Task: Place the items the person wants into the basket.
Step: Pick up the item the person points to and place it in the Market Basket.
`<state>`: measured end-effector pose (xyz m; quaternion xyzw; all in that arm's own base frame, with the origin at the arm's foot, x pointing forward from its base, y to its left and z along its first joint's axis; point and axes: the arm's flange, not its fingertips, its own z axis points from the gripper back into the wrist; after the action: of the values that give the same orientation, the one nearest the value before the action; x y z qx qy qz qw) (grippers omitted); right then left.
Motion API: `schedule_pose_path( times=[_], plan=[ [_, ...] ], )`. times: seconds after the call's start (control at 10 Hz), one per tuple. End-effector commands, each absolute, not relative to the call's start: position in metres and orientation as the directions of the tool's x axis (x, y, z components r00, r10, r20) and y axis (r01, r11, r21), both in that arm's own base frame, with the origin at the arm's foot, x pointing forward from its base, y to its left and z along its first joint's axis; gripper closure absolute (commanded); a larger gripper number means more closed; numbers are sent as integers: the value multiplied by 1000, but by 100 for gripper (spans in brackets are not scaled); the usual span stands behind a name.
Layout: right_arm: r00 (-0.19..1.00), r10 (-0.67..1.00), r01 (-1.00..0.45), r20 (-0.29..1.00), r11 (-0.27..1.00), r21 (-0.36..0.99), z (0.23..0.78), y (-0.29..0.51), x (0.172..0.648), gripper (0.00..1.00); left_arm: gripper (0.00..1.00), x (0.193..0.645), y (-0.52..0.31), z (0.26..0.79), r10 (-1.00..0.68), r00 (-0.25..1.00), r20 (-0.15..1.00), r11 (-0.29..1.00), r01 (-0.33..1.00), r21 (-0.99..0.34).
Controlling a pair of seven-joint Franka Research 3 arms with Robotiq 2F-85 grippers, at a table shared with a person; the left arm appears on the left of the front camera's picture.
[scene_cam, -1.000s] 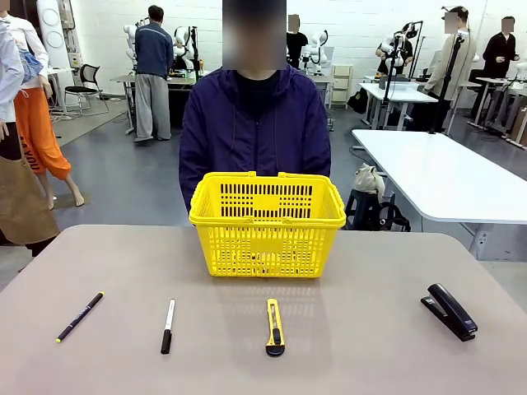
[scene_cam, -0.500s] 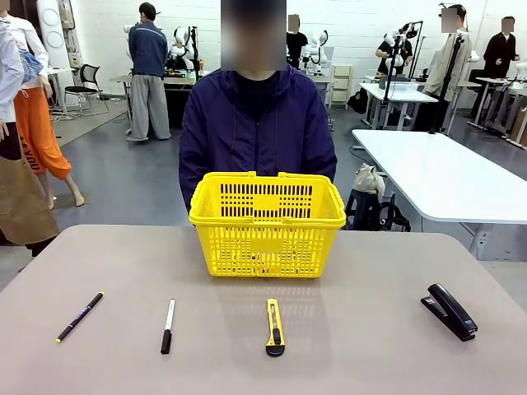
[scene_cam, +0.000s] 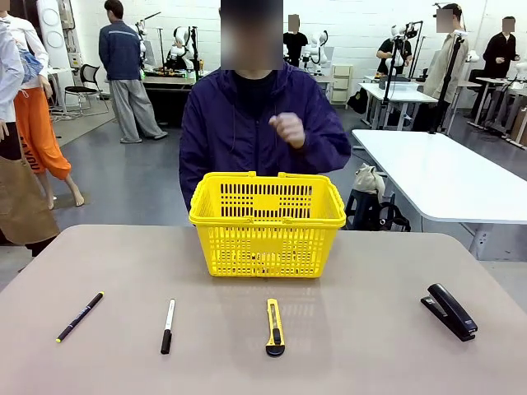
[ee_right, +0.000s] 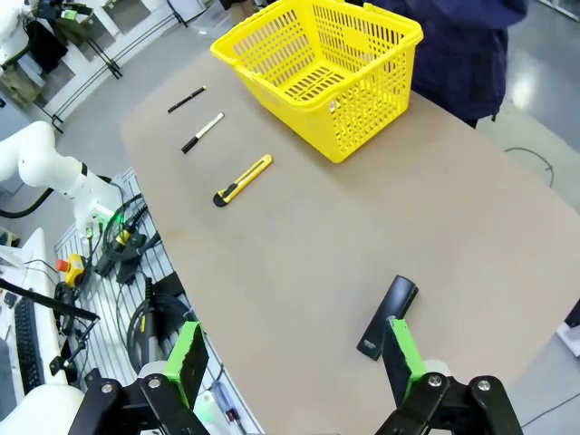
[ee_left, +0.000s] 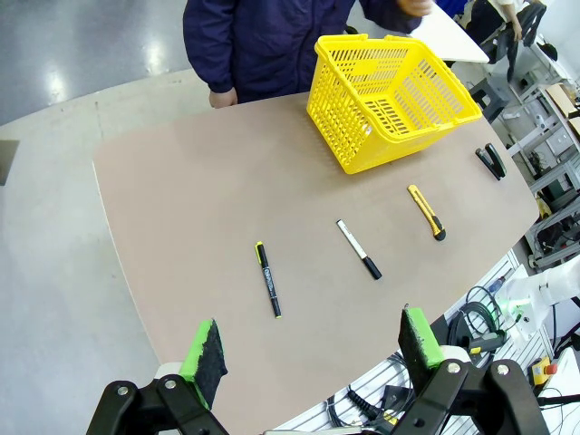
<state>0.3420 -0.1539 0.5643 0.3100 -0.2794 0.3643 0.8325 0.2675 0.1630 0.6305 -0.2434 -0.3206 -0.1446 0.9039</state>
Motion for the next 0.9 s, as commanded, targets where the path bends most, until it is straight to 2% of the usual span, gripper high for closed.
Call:
schedule_pose_path(
  times=[0.0, 0.8],
  plan=[
    [581, 427, -778, 693, 542, 318, 566, -153, 343, 0, 0, 267, 163, 630, -108, 749, 654, 832, 428, -353],
    [581, 427, -778, 693, 542, 318, 566, -153, 343, 0, 0, 267, 163, 630, -108, 749, 654, 832, 428, -353]
  ],
)
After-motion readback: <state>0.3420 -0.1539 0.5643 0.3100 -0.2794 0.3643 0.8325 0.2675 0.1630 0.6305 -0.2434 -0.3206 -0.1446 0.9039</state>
